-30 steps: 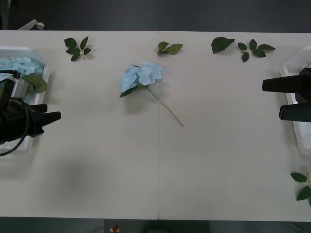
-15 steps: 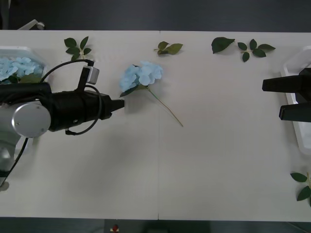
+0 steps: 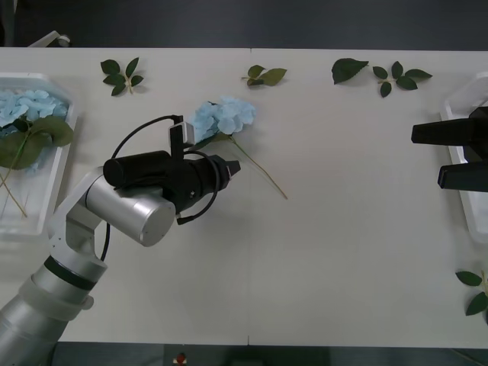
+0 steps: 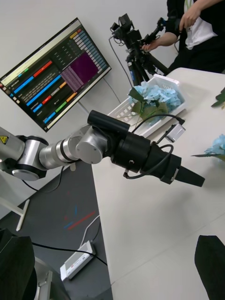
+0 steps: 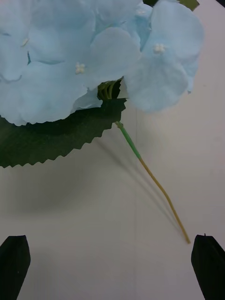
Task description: Put the red flowers into the right box and the blue flowers into the left box
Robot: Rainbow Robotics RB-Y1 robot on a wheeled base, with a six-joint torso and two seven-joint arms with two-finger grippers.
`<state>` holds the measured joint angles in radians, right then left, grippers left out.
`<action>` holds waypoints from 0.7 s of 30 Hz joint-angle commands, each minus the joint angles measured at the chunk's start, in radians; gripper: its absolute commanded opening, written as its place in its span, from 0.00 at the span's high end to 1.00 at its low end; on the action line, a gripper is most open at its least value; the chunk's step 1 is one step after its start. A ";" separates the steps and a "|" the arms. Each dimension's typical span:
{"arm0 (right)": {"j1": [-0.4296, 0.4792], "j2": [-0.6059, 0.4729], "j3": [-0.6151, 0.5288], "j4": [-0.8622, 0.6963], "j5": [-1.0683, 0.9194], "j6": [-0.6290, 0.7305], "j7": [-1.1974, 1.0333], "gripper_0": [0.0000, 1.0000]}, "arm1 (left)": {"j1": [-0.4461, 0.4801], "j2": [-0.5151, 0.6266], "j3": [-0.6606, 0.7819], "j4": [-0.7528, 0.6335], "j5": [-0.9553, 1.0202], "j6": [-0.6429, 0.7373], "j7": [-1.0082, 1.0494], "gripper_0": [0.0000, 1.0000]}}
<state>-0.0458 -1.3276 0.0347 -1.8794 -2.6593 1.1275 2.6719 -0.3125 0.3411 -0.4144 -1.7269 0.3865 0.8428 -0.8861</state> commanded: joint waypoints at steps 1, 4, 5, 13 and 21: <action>-0.002 -0.024 -0.007 -0.003 -0.010 0.008 0.033 0.00 | -0.073 -0.014 -0.026 -0.023 -0.110 0.053 0.098 0.00; -0.002 -0.024 -0.007 -0.003 -0.010 0.008 0.033 0.00 | -0.119 -0.028 -0.069 -0.023 -0.252 0.127 0.203 0.00; -0.002 -0.024 -0.007 -0.003 -0.010 0.008 0.033 0.00 | -0.131 -0.028 -0.072 -0.023 -0.268 0.145 0.233 0.00; -0.002 -0.024 -0.007 -0.003 -0.010 0.008 0.033 0.00 | -0.186 -0.060 -0.072 0.067 -0.308 0.108 0.283 0.00; -0.002 -0.024 -0.007 -0.003 -0.010 0.008 0.033 0.00 | -0.243 -0.103 -0.072 0.244 -0.331 -0.013 0.285 0.00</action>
<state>-0.0457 -1.3276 0.0347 -1.8787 -2.6593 1.1276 2.6720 -0.5143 0.2590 -0.4934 -1.5103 0.0616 0.8583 -0.6060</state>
